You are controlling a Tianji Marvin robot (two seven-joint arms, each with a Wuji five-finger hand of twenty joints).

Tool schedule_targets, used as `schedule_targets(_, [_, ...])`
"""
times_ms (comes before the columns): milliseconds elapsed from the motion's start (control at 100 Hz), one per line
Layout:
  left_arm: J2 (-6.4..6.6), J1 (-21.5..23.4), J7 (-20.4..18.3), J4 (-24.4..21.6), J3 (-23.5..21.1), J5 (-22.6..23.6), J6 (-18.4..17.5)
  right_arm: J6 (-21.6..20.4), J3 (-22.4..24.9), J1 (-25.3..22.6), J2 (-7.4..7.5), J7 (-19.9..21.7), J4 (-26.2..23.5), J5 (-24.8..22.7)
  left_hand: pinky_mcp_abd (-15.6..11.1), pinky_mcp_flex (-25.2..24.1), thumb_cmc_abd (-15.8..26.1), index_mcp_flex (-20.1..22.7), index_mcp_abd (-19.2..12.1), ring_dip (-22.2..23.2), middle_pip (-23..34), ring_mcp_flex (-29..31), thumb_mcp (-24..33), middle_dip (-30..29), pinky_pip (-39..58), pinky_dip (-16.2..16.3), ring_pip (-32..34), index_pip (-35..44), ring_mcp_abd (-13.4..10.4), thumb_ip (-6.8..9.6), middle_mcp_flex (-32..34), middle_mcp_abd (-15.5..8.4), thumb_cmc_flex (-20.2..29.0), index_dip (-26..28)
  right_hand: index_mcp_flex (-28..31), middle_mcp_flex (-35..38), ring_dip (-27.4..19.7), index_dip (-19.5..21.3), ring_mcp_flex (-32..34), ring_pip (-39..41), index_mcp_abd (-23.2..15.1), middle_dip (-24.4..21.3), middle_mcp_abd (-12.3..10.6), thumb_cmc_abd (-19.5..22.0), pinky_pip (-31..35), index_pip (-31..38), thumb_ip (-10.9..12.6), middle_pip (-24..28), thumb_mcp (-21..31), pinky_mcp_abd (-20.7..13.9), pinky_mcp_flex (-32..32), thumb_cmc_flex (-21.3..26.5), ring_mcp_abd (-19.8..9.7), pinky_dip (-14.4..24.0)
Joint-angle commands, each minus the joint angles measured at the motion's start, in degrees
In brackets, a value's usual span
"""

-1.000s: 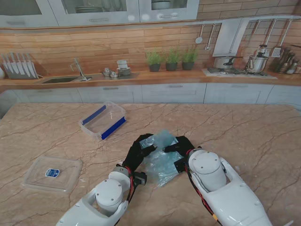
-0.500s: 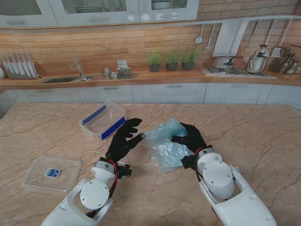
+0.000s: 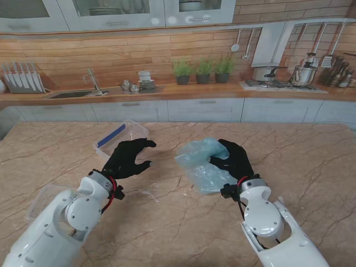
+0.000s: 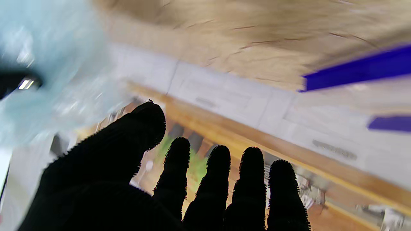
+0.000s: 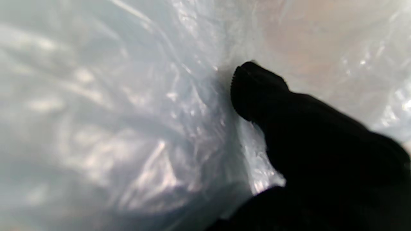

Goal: Fold the bubble film and place it into the plastic crate

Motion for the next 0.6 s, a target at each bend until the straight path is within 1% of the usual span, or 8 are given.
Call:
schedule_targets(0, [2.34, -1.5, -0.6, -0.6, -1.4, -1.3, 0.8, -0.6, 0.3, -0.7, 0.01, -0.8, -0.6, 0.0, -2.0, -0.9, 0.5, 0.1, -1.0, -1.4, -1.8, -2.4, 1.5, -1.0, -2.0, -1.4, -1.6, -2.5, -1.4, 0.29, -2.8, -0.7, 0.4, -0.9, -0.7, 1.6, 0.9, 0.7, -1.5, 1.4, -1.9, 1.0, 0.3, 1.5, -0.8, 0.5, -1.3, 0.3, 0.2, -0.3, -1.0, 2.0, -1.6, 0.5])
schedule_targets(110, [4.07, -2.9, -8.8, -1.6, -3.0, 3.0, 3.6, -1.0, 0.7, -1.2, -0.25, -1.8, -0.7, 0.7, -2.3, -0.7, 0.7, -1.6, -0.9, -3.2, -3.2, -4.4, -0.7, -2.1, -4.8, -2.4, -3.5, -4.5, -1.7, -0.31, -5.0, -0.6, -0.8, -1.9, -0.7, 1.5, 1.1, 0.7, -1.6, 1.6, -1.4, 1.2, 0.7, 1.4, -1.2, 0.2, -1.1, 0.4, 0.1, -0.2, -1.3, 2.3, -1.4, 0.7])
schedule_targets(160, [4.48, -3.7, -10.7, -1.4, -3.1, 4.4, 4.9, -1.0, 0.9, -1.5, -0.17, -1.5, -0.9, 0.7, -2.5, -0.6, 1.9, -2.1, -0.7, -3.7, -3.3, -4.9, -4.1, -2.3, -5.5, -2.2, -3.7, -5.1, -1.7, -0.43, -5.5, -0.6, -1.0, -1.9, -0.8, 1.5, 1.2, 0.8, -1.7, 1.6, -1.5, 1.3, 0.5, 1.6, -1.2, 0.1, -1.1, 0.4, 0.0, -0.2, -1.3, 2.1, -1.5, 0.8])
schedule_targets(320, [4.2, -7.5, -11.0, 1.3, -0.8, 3.7, 10.9, -1.1, 1.2, -2.1, -0.19, -1.9, -1.2, 0.3, -1.4, -0.7, 2.2, -1.6, 0.6, -3.3, -3.2, -5.2, -7.5, -2.1, -3.8, 0.2, -2.9, -6.3, -0.6, -0.45, -5.1, 0.1, -1.2, -2.3, -0.8, 1.5, 1.3, 1.0, -1.5, 1.8, -1.3, 1.4, 0.7, 1.6, -1.3, 0.1, -1.0, 0.5, -0.2, -0.2, -1.3, 2.3, -1.5, 1.0])
schedule_targets(380, [4.05, -9.4, -10.7, 2.5, 1.0, 4.1, 13.4, -1.3, 1.4, -2.3, -0.19, -2.1, -1.3, 0.2, 0.8, 1.2, 1.1, -1.5, 1.4, -1.9, -2.8, -3.6, -7.4, -1.7, 1.6, 4.0, -0.9, -6.5, 0.4, -0.34, -4.4, 0.7, -1.5, -2.4, -0.9, 1.5, 1.4, 1.0, -1.5, 1.8, -1.3, 1.4, 0.7, 1.7, -1.3, -0.1, -0.9, 0.6, -0.3, -0.2, -1.3, 2.2, -1.5, 1.0])
schedule_targets(430, [3.99, -11.3, -10.9, 3.8, 2.5, 4.2, 14.8, -1.4, 1.6, -2.5, -0.17, -2.1, -1.4, 0.2, 1.6, 2.3, 0.9, -1.9, 2.2, -0.7, -2.4, -2.8, -7.2, -1.4, 5.4, 6.0, 0.6, -6.8, 0.7, -0.54, -4.5, 0.7, -1.9, -2.6, -0.9, 1.5, 1.4, 1.1, -1.5, 1.9, -1.2, 1.4, 0.7, 1.8, -1.4, -0.1, -0.9, 0.7, -0.4, -0.2, -1.3, 2.2, -1.5, 1.1])
schedule_targets(500, [3.62, -13.9, -10.6, 5.9, 5.1, 2.9, 17.4, -1.6, 1.9, -2.8, -0.14, -2.1, -1.5, 0.1, 2.2, 2.3, 0.0, -1.7, 3.0, -0.3, -2.0, -2.6, -7.0, -1.3, 7.0, 6.4, 1.2, -6.8, 1.1, -0.55, -4.1, 0.8, -2.2, -2.7, -1.0, 1.4, 1.5, 1.1, -1.5, 1.9, -1.2, 1.5, 0.8, 1.8, -1.4, -0.1, -0.8, 0.7, -0.5, -0.3, -1.2, 2.2, -1.6, 1.2])
schedule_targets(590, [3.11, -17.2, -10.8, 8.6, 8.5, 0.0, 20.7, -1.9, 2.4, -3.2, -0.15, -2.2, -1.6, 0.2, 2.0, 1.8, 0.0, -2.0, 3.6, -0.2, -2.0, -2.9, -7.1, -1.3, 7.5, 6.4, 1.3, -7.1, 1.0, -0.7, -4.5, 0.8, -2.7, -3.0, -1.0, 1.4, 1.5, 1.2, -1.5, 2.0, -1.2, 1.5, 0.8, 1.9, -1.5, -0.2, -0.7, 0.9, -0.7, -0.3, -1.2, 2.2, -1.6, 1.3])
